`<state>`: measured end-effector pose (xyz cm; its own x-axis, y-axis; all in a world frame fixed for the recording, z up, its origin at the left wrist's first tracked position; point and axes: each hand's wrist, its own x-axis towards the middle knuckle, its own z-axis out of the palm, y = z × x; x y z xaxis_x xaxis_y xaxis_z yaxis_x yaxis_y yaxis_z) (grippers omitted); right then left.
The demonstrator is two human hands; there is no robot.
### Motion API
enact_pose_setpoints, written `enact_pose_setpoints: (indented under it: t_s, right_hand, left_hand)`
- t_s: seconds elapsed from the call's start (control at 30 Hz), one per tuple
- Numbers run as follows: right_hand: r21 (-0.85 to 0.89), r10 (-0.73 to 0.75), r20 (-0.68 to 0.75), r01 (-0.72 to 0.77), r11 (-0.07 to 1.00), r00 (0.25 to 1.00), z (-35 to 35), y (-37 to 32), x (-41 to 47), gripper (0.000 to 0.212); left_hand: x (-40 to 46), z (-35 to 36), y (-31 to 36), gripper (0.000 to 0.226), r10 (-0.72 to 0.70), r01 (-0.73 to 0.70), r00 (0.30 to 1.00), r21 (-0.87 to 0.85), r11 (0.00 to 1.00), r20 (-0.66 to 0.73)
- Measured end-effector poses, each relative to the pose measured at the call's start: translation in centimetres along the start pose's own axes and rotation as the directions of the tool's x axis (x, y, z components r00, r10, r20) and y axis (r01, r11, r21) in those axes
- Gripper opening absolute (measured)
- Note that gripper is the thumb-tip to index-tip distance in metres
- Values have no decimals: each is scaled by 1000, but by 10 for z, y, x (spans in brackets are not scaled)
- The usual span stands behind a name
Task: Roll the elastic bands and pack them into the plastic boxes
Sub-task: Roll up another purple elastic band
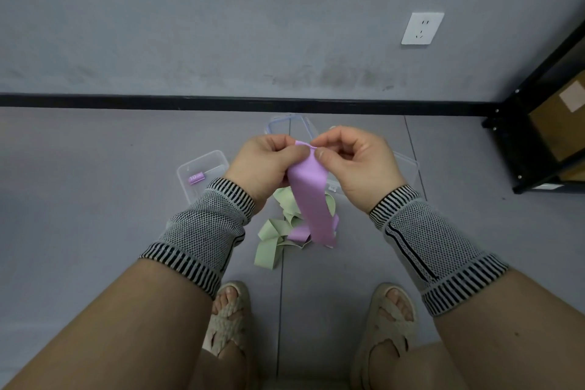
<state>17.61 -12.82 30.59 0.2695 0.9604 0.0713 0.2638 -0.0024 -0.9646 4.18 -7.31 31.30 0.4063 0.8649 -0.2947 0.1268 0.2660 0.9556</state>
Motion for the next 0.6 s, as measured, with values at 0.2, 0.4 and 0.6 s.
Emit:
enact_pose_setpoints:
  t_s: [0.2,0.4,0.6]
  right_hand:
    - [-113,-68,15,69,991,998,2,0,-1,35]
    - [-186,-149,20,150,971,989,3,0,-1,27]
    - [-37,-43,-9,43,998,999,4,-1,-2,31]
  left_hand:
    - [-1,-2,1,17,-69,69,998,-73,995,-5]
    - [-1,-7,-1,20,-59,61,998,-88,994,26]
    - [-2,-6,-1,20,9,-7,999,-51,999,43]
